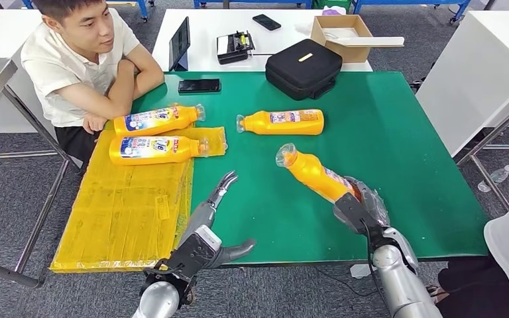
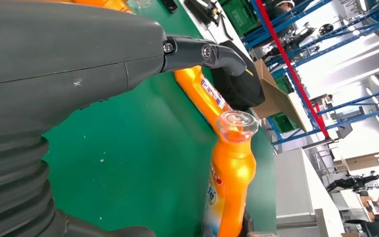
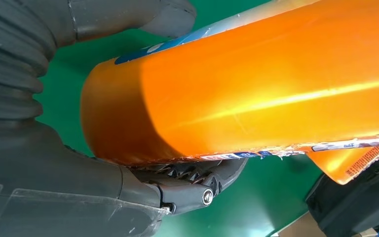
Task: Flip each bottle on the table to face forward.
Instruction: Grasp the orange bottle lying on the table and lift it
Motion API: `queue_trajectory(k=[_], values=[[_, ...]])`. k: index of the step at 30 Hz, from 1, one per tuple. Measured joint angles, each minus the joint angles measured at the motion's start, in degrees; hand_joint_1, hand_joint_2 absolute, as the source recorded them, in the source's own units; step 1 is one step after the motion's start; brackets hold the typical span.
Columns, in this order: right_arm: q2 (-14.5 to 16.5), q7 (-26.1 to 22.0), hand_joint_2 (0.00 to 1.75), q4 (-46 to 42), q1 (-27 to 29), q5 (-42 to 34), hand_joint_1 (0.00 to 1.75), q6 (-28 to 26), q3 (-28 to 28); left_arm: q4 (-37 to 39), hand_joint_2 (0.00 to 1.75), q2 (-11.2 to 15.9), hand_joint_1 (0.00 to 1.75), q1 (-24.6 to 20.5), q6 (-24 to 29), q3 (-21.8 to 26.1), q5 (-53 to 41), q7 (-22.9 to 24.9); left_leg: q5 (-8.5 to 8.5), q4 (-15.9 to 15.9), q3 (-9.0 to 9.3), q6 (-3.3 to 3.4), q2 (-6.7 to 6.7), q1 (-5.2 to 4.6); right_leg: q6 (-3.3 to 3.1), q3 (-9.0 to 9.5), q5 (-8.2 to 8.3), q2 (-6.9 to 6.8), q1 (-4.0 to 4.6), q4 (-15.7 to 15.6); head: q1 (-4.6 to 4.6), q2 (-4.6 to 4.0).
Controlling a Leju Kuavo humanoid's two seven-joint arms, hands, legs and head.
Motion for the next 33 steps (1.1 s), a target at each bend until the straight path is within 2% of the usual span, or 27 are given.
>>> queue_trajectory(k=[3,4,7,13,23,28,33], values=[[0.11,-0.02,1.75,-1.82,1.35,-1.27,1.75,0.26,-0.10,0.00,0.44,-0.13,0.00,0.23,-0.12,0.51,2.03,0.63,0.00,0.00,-0.05,0.00,0.00,-0.01,0.00,-0.02,0.00,0.00,-0.01,0.00,0.01,0.00],[0.23,-0.02,1.75,-2.86,2.03,-2.29,1.75,0.60,-0.13,0.00,0.44,-0.19,0.00,0.40,-0.20,0.80,3.42,1.19,0.00,0.00,-0.09,0.00,-0.01,-0.01,0.00,-0.01,0.00,0.00,-0.01,0.00,0.01,0.00],[0.90,0.01,1.75,-7.94,4.78,-5.87,1.75,2.41,-0.02,0.00,1.75,-0.31,0.00,1.12,-0.72,1.97,8.46,3.56,0.04,0.00,-0.35,0.01,-0.04,-0.01,0.02,0.19,0.04,0.00,-0.01,0.03,0.01,0.00],[4.01,-0.20,1.75,-16.68,8.48,-8.60,1.75,3.06,3.02,0.37,1.75,-0.38,0.00,3.57,-1.70,4.44,18.67,5.95,0.08,0.00,-0.69,0.01,0.10,0.00,0.02,-0.07,0.08,0.14,0.00,0.11,-0.02,0.00],[14.01,-1.47,1.75,-26.94,9.10,-8.07,1.75,-1.08,10.90,0.58,1.75,-0.74,0.00,4.87,0.38,7.10,23.49,7.63,0.16,0.00,-1.11,-0.07,0.05,0.01,0.00,-0.50,0.06,0.13,-0.05,0.23,0.00,0.00],[16.57,-1.48,1.75,-28.83,9.44,-7.01,1.75,-1.28,13.52,0.50,1.75,-0.96,0.00,5.10,0.25,8.03,24.81,7.39,0.16,0.00,-1.24,-0.07,0.04,-0.01,0.01,-0.65,0.07,0.12,-0.08,0.22,-0.01,0.00],[17.37,-1.51,1.75,-28.85,9.49,-6.92,1.75,-1.07,14.88,0.25,1.75,-1.03,0.00,5.23,-1.90,8.19,26.46,5.67,0.16,0.00,-1.29,-0.07,0.04,-0.01,0.01,-0.69,0.07,0.12,-0.08,0.22,-0.01,0.00]])
